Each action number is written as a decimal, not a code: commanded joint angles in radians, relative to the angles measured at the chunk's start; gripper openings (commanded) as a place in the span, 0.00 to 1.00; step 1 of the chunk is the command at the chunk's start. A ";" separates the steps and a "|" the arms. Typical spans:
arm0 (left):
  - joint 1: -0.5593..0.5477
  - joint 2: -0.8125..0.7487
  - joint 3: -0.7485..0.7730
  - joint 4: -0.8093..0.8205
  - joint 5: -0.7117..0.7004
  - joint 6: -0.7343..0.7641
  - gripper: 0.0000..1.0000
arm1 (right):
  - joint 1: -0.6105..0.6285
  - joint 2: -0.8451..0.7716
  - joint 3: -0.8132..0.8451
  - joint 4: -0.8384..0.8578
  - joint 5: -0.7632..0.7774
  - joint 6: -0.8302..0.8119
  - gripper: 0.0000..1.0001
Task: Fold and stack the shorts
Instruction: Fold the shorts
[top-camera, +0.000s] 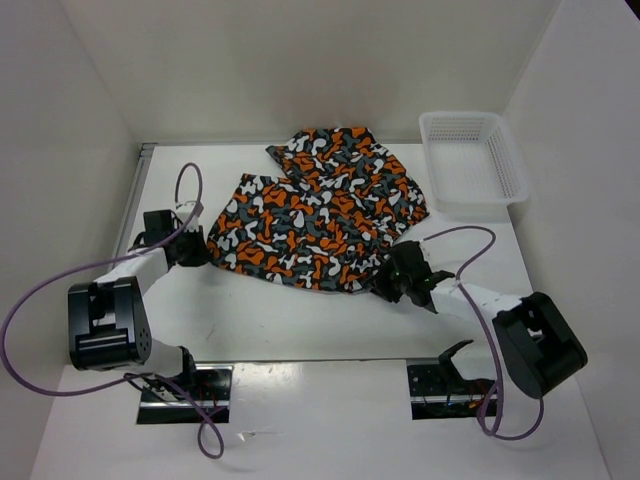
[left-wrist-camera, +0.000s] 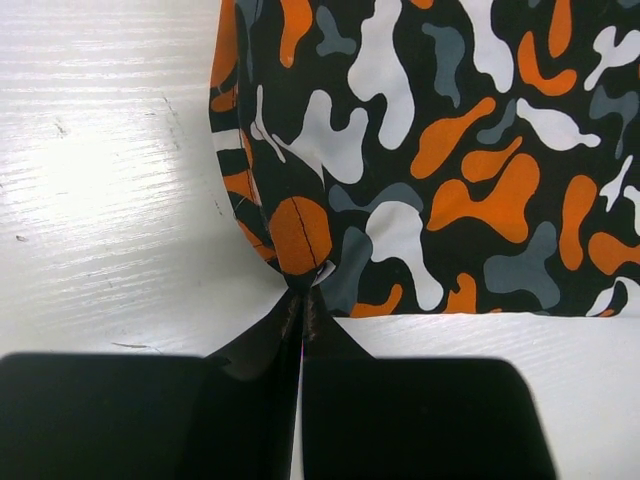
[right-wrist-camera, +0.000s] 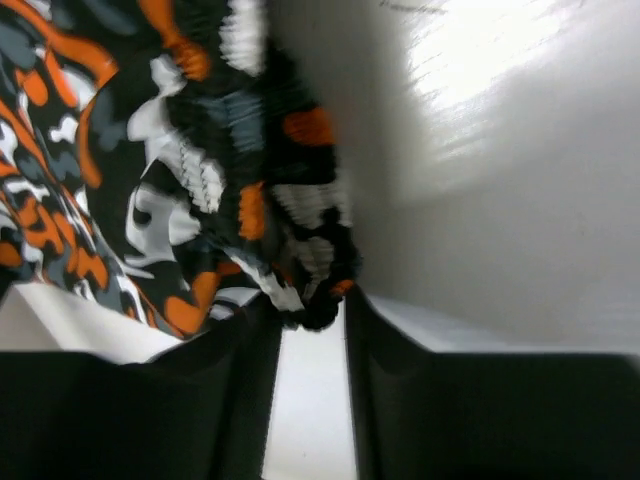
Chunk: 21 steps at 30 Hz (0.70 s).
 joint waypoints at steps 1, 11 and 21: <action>0.001 -0.040 0.002 -0.011 0.037 0.004 0.00 | 0.009 0.049 0.045 0.055 0.079 -0.009 0.32; 0.041 -0.146 0.247 -0.094 0.110 0.004 0.00 | -0.010 -0.043 0.408 -0.190 0.118 -0.225 0.00; 0.133 -0.221 0.682 0.009 0.299 0.004 0.00 | -0.030 -0.275 0.819 -0.534 0.017 -0.533 0.00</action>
